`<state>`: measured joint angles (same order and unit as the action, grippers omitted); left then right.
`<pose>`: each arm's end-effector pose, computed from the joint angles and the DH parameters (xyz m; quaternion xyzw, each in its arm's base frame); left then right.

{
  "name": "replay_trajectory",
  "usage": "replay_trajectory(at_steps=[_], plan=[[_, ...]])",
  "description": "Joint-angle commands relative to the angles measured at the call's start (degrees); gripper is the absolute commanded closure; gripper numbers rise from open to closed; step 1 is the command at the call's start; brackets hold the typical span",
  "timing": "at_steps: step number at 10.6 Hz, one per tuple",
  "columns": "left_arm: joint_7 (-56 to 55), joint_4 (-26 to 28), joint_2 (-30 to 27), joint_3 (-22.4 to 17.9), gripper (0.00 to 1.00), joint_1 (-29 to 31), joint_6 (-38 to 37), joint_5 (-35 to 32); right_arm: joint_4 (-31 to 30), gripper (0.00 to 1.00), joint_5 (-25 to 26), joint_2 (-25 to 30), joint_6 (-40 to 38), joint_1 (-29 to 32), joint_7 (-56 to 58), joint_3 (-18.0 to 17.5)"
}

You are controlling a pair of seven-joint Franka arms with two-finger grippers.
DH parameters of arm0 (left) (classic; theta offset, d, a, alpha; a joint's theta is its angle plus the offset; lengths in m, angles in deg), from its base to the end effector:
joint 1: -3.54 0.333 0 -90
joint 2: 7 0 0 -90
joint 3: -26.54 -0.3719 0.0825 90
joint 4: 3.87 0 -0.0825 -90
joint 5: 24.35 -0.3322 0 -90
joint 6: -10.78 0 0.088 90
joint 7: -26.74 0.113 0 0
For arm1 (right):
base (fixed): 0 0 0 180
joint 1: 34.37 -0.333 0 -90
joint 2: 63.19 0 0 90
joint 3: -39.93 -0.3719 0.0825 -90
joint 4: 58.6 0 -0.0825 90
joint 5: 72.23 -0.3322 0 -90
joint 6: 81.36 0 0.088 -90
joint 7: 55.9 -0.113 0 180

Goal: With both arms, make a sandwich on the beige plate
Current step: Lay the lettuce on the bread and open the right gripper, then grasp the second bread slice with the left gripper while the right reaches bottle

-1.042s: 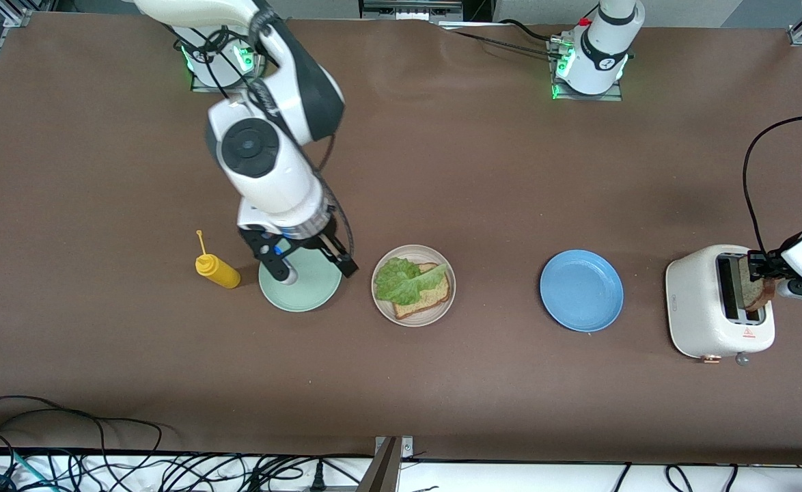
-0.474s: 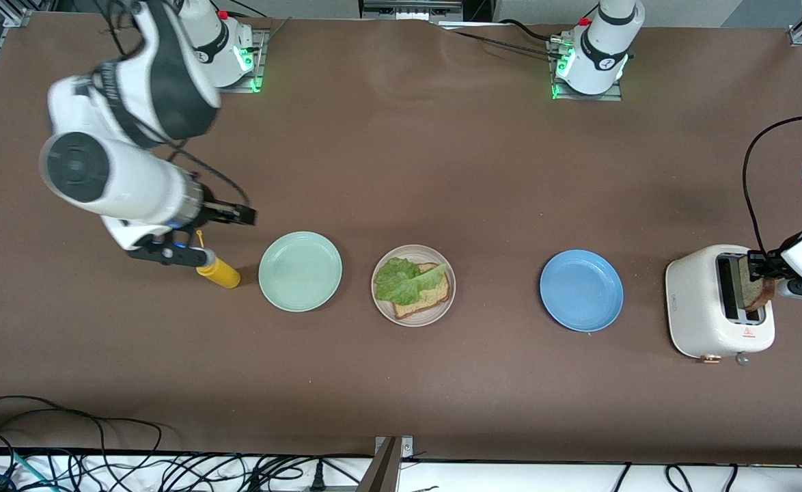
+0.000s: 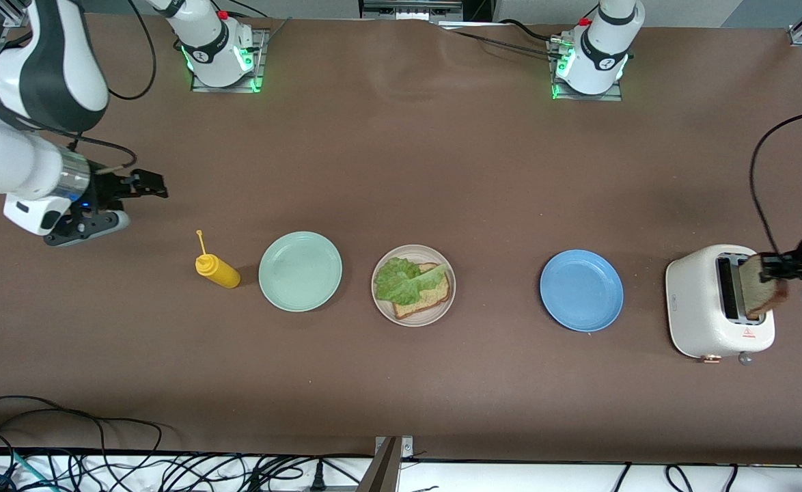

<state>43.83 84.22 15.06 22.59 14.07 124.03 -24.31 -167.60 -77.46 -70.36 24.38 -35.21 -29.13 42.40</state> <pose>0.6315 0.1551 0.5021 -0.9992 0.0255 -0.0230 0.0195 0.5291 -0.0063 0.4925 -0.9747 -0.2005 0.0781 0.0609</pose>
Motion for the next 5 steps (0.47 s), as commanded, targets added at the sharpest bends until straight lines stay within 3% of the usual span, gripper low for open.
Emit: replay_trajectory(at_steps=[1, 3, 5], plan=[[-3.9, -2.5, 0.5, 1.9, 1.00, -0.1, -2.1, 1.2, -5.9, 0.00, -1.1, 0.9, 8.7, 4.0, 17.2, -0.8], [-3.9, -2.6, 0.4, 1.9, 1.00, -0.2, -2.1, 1.2, -6.0, 0.00, -2.0, -1.8, 12.2, 6.1, 29.1, -0.8], [-4.4, -2.7, 0.3, 2.1, 1.00, -0.2, -2.1, 1.3, -6.0, 0.00, -13.5, -5.9, 14.3, 9.0, 44.5, -0.8]])
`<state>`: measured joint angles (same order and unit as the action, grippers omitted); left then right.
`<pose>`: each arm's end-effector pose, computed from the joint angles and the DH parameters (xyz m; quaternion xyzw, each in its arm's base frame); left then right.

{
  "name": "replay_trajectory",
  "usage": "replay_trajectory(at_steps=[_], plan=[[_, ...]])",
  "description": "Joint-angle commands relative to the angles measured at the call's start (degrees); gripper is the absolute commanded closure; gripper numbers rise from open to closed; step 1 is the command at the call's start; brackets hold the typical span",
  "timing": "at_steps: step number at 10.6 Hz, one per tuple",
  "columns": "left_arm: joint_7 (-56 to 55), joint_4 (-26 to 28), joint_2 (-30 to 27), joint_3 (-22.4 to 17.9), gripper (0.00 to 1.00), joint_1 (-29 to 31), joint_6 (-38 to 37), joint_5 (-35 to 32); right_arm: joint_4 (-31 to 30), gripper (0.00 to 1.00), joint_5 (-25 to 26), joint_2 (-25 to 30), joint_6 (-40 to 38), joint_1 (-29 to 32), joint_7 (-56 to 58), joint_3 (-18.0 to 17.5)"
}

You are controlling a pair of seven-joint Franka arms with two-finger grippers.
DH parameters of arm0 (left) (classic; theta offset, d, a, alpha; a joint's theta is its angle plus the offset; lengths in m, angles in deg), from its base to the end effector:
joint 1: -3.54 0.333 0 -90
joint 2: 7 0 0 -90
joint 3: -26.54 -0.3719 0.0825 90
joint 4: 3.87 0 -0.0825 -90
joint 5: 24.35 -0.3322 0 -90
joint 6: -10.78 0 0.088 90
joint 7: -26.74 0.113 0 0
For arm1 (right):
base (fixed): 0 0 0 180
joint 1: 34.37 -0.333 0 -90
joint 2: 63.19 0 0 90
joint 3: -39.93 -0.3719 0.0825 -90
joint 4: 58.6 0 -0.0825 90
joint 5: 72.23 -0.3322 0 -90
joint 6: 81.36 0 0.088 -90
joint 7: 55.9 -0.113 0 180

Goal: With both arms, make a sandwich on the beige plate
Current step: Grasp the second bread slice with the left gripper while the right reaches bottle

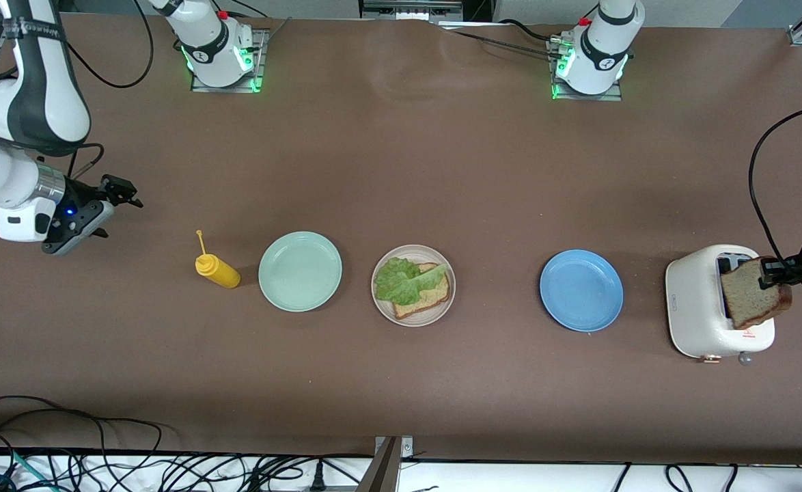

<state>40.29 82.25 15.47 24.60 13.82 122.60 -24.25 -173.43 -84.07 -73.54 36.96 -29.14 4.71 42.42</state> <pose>0.6398 0.1344 0.5097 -0.9995 0.0128 -0.0263 0.0118 0.5384 -0.0598 0.4384 -0.9134 -0.3938 0.0020 0.1026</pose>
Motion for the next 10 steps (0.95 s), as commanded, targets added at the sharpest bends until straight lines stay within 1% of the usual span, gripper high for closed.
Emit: replay_trajectory(at_steps=[1, 2, 3, 4, 5, 6, 7, 8, 9, 10], plan=[[-2.6, -0.8, -0.2, 1.5, 1.00, 0.0, -0.6, 1.2, 0.0, 0.00, -12.0, -4.6, 1.8, 3.9, 15.8, -0.6], [-5.2, -0.8, -0.2, 2.5, 1.00, 0.0, -0.6, 1.2, 0.0, 0.00, -14.5, -5.4, 2.3, 4.0, 17.7, -0.1], [-6.8, -0.8, -0.2, 3.5, 1.00, 0.0, -0.6, 1.3, 0.0, 0.00, -14.6, -5.7, 3.0, 4.0, 17.8, -0.1], [-7.0, -0.7, -0.2, 3.7, 1.00, 0.0, -0.7, 1.6, 0.0, 0.00, -14.8, -5.9, 3.2, 4.0, 17.9, -0.1], [-7.0, -0.8, -0.2, 3.7, 1.00, 0.0, -0.7, 3.5, 0.0, 0.00, -16.2, -7.0, 4.2, 4.0, 20.5, -0.1], [-7.1, -0.8, -0.2, 3.7, 1.00, 0.0, -0.7, 4.8, 0.0, 0.00, -22.2, -8.7, 4.4, 4.1, 27.1, -0.1], [-7.8, -0.7, -0.2, 3.7, 1.00, 0.0, -0.7, 6.0, 0.0, 0.00, -30.4, -10.8, 4.2, 4.2, 35.2, 0.0], [-8.8, -0.7, -0.2, 3.7, 1.00, 0.0, -0.7, 7.4, 0.0, 0.00, -37.0, -13.0, 4.1, 4.2, 41.5, 0.0], [-9.2, -0.5, -0.2, 3.8, 1.00, -0.1, -0.7, 8.9, 0.0, 0.00, -41.5, -14.8, 4.1, 4.1, 45.7, 0.0], [-9.2, -0.5, -0.2, 4.3, 1.00, -0.1, -0.7, 10.0, 0.0, 0.00, -44.7, -16.4, 4.1, 4.0, 49.1, 0.0]])
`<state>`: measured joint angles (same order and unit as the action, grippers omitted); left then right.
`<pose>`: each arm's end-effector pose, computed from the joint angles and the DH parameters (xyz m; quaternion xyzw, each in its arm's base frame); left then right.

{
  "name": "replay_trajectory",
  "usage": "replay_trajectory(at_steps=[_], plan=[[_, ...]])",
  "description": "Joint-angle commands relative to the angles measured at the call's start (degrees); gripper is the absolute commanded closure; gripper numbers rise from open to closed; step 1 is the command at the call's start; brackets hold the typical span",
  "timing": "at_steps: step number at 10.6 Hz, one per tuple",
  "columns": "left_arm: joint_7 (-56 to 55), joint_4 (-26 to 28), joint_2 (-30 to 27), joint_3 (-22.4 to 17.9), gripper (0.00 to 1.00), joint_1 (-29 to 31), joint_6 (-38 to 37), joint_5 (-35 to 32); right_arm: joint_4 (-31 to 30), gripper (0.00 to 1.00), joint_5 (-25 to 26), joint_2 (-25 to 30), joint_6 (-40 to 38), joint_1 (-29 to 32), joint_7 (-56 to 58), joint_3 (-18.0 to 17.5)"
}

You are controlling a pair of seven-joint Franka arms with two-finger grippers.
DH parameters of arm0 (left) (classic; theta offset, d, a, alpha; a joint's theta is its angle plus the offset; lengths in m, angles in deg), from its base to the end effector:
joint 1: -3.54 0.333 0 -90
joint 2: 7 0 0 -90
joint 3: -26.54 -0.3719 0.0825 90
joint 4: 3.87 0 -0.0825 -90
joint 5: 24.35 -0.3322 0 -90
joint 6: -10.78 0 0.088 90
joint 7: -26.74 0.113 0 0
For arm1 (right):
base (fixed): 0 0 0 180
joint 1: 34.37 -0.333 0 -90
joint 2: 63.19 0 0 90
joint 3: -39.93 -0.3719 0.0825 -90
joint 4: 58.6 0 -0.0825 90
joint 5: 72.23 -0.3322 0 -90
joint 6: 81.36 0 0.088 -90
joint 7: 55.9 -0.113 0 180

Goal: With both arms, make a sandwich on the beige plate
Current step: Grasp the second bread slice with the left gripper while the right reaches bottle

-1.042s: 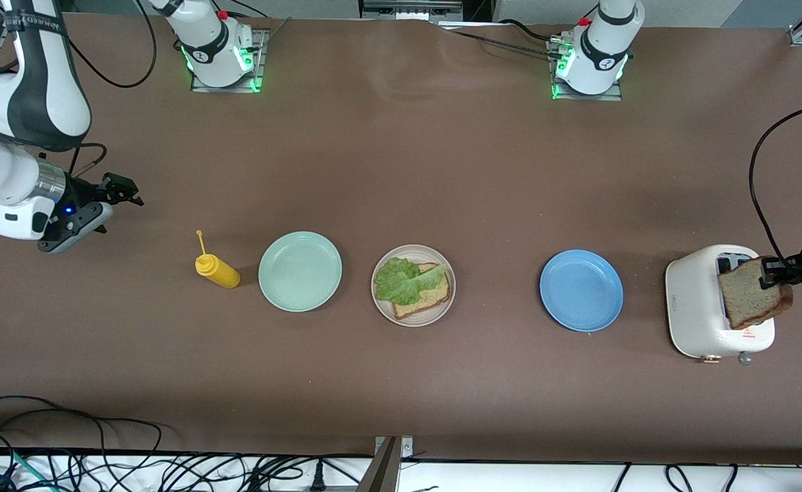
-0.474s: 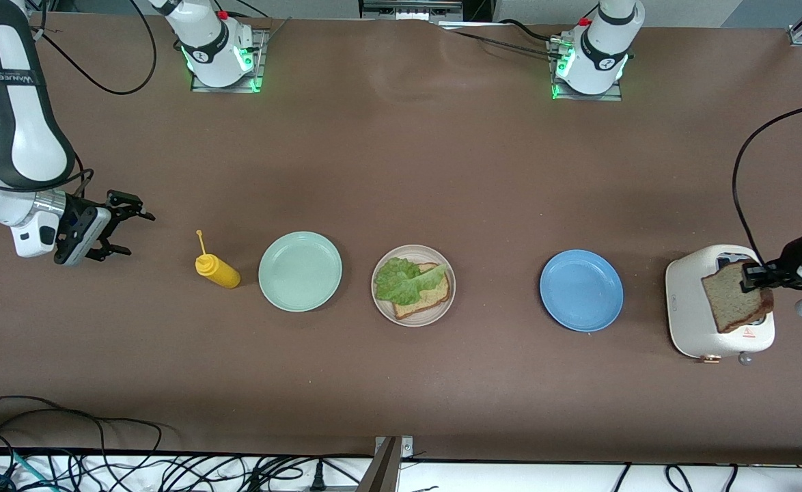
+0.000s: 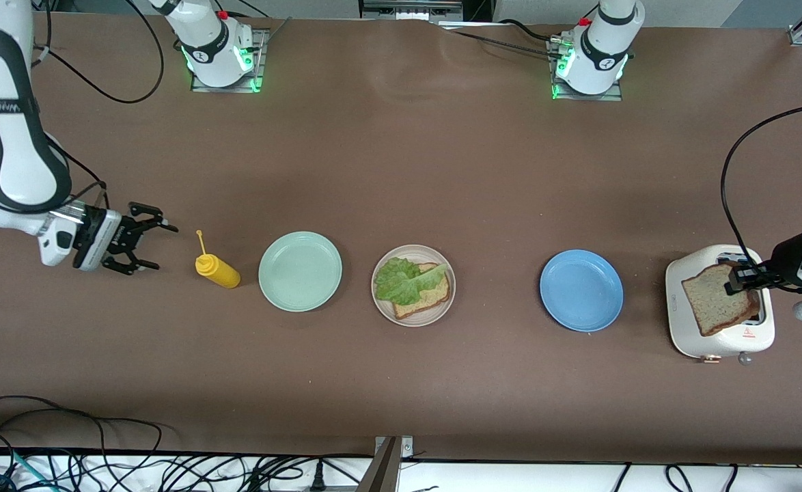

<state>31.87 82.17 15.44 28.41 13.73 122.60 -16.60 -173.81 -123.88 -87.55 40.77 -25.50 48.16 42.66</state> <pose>0.6480 0.0888 0.5114 0.9958 0.0524 0.0371 0.0657 0.5673 -0.0752 0.3157 -0.8234 -0.4486 -0.1999 0.2842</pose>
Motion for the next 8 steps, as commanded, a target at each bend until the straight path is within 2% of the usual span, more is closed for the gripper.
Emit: replay_trajectory(at_steps=[1, 4, 8], plan=[[-0.8, -0.4, -0.2, 0.7, 1.00, -0.2, -0.7, 2.7, 0.4, 0.00, -8.5, -3.7, 0.1, 0.2, 9.8, -0.3], [-1.2, -0.3, 0.1, 0.8, 1.00, -0.3, -0.7, 6.2, 0.8, 0.00, -19.3, -7.1, -0.6, -0.6, 21.9, -0.4], [-1.2, 0.3, 0.6, 1.7, 1.00, -0.8, -0.7, 6.5, 1.0, 0.00, -23.7, -8.7, -0.6, -1.3, 26.3, -2.5]])
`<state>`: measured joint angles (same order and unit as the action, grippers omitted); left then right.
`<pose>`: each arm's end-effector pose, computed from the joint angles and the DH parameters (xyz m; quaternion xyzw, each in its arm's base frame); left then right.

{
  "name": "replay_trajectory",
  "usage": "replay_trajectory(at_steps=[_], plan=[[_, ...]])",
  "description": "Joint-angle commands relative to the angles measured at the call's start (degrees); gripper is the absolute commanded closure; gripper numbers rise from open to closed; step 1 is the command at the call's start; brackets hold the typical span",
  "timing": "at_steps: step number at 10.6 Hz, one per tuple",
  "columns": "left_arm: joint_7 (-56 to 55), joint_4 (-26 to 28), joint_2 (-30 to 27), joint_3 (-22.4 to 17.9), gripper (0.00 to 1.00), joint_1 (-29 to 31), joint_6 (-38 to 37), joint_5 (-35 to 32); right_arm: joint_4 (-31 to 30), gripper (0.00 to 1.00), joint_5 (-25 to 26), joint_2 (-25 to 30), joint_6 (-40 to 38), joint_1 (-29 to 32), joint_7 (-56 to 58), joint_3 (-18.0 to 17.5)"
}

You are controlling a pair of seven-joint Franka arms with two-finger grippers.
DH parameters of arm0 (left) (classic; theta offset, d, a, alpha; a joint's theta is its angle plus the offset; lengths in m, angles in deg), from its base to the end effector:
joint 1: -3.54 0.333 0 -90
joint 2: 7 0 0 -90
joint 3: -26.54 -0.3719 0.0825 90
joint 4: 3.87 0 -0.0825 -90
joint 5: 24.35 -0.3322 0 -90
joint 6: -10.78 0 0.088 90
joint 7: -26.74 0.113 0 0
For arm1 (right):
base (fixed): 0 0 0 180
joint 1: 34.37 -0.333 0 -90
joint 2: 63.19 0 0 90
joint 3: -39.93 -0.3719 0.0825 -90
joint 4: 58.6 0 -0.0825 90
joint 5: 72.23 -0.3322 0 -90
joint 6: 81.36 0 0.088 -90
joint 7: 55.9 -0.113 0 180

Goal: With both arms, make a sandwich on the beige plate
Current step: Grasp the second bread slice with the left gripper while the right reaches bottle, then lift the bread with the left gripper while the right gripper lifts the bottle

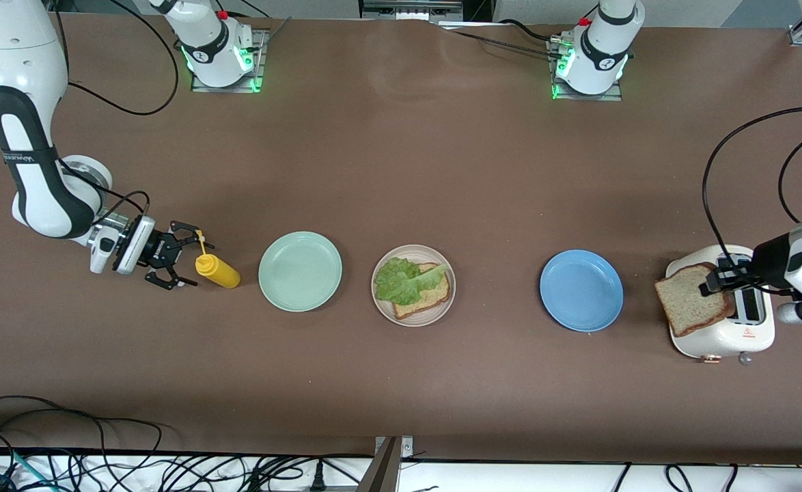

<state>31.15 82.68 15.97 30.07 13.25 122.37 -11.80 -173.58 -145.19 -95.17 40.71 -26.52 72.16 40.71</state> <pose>0.6514 0.0620 0.5026 0.9917 0.0563 0.0286 0.1121 0.5790 -0.0399 0.2503 -0.7567 -0.4696 -0.3277 0.3154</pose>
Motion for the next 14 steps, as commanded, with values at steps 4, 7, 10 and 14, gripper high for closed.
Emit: replay_trajectory(at_steps=[4, 7, 10, 14], plan=[[-0.7, 0.2, 0.4, 0.3, 1.00, -1.0, -0.5, 3.6, 1.2, 0.63, -4.6, -1.5, -0.5, -0.9, 3.4, -1.5], [-0.6, 0.6, 0.4, 0.3, 1.00, -1.4, -0.5, 3.6, 2.0, 1.00, -4.4, -1.3, -0.5, -1.0, 2.2, -1.5], [-0.5, 0.7, 0.6, 0.3, 1.00, -1.4, -0.5, 3.4, 3.8, 1.00, -1.3, -0.5, -0.4, -1.5, -5.2, -1.6], [-0.5, 2.3, 0.1, 0.3, 1.00, -3.3, -0.5, 3.1, 8.5, 1.00, 10.5, 2.0, -0.4, -2.2, -24.7, -2.4]])
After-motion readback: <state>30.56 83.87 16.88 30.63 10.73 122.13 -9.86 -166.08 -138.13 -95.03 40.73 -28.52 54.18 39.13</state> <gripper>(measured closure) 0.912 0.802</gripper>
